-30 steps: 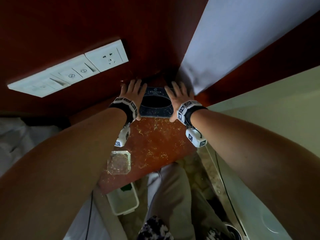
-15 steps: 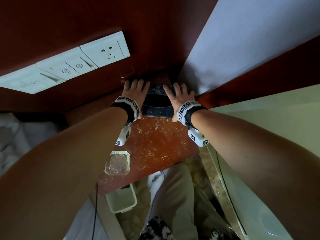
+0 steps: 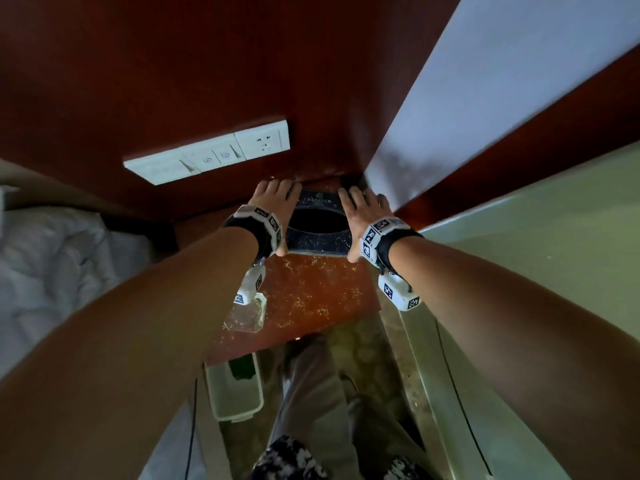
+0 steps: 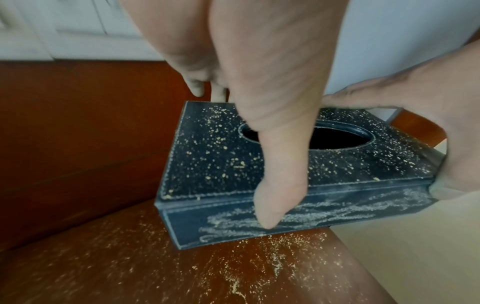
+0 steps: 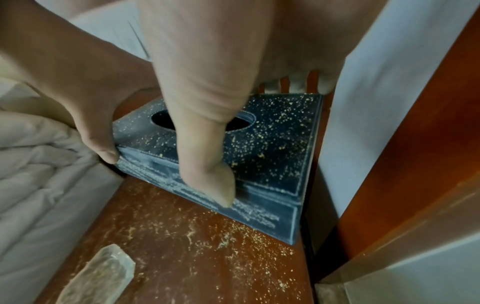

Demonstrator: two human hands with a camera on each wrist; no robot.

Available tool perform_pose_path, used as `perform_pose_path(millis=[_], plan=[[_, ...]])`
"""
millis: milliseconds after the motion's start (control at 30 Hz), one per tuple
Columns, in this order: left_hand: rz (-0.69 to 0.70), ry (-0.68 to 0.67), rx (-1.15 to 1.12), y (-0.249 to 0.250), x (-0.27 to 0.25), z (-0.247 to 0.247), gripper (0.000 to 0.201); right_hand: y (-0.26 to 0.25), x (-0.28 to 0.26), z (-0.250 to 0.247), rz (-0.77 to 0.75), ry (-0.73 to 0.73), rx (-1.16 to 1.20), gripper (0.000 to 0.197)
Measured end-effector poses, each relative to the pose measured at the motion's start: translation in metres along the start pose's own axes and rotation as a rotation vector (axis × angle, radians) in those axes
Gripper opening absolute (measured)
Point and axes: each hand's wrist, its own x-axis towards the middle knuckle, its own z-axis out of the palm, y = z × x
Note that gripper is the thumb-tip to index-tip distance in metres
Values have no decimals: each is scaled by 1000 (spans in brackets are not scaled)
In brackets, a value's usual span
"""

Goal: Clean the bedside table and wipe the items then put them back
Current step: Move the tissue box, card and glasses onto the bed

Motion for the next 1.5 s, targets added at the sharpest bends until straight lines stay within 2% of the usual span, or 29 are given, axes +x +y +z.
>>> perform_pose_path(millis=[400, 700, 933, 1100, 1500], plan=[[-205, 68, -73, 27, -206, -74, 140, -29, -167, -83, -226, 157, -145, 137], [-426, 141, -95, 48, -363, -83, 139, -86, -275, -117, -376, 264, -248, 138], [-617, 179, -166, 45, -482, -41, 143, -179, -331, -130, -544, 328, -391, 142], [-724, 190, -231, 33, -566, 3, 137, -259, -364, -127, -676, 359, -446, 142], [-915, 131, -332, 12, -775, 151, 131, -481, -468, -62, -857, 364, -499, 129]])
